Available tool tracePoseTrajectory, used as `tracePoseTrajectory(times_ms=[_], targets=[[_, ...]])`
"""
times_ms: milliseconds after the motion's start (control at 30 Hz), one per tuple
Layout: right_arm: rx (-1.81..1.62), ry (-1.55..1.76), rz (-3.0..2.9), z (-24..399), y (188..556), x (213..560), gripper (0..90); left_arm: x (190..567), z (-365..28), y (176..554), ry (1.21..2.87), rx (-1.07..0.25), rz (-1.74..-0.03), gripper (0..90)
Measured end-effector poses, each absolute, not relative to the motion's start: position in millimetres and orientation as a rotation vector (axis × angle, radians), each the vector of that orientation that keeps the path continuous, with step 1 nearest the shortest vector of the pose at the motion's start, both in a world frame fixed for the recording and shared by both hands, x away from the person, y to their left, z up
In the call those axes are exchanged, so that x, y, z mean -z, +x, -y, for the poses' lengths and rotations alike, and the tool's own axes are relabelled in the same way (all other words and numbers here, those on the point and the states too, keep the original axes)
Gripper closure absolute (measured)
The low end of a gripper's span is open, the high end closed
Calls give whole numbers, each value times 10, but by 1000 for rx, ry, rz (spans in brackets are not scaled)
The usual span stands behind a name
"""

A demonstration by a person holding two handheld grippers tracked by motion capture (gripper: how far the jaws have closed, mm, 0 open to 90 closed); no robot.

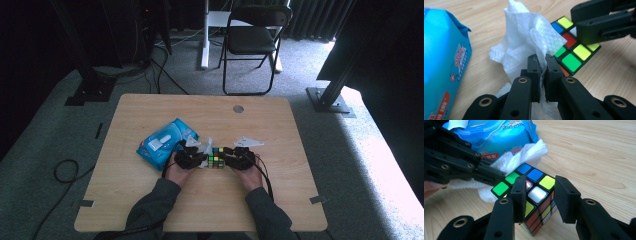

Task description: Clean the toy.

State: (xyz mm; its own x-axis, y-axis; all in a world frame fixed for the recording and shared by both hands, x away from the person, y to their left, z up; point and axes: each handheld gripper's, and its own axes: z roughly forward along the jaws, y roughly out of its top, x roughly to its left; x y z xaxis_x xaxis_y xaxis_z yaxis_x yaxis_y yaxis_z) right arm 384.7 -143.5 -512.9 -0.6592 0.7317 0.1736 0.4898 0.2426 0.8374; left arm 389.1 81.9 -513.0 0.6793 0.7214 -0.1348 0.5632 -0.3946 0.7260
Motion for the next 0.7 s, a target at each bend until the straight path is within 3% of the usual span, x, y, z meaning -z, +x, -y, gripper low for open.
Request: tracePoseTrajectory(times_ms=[700], targets=[[-1377,1146,-2260,1433,3842,5130,632,5337,-771,3903,2185,-273,-1001,846]])
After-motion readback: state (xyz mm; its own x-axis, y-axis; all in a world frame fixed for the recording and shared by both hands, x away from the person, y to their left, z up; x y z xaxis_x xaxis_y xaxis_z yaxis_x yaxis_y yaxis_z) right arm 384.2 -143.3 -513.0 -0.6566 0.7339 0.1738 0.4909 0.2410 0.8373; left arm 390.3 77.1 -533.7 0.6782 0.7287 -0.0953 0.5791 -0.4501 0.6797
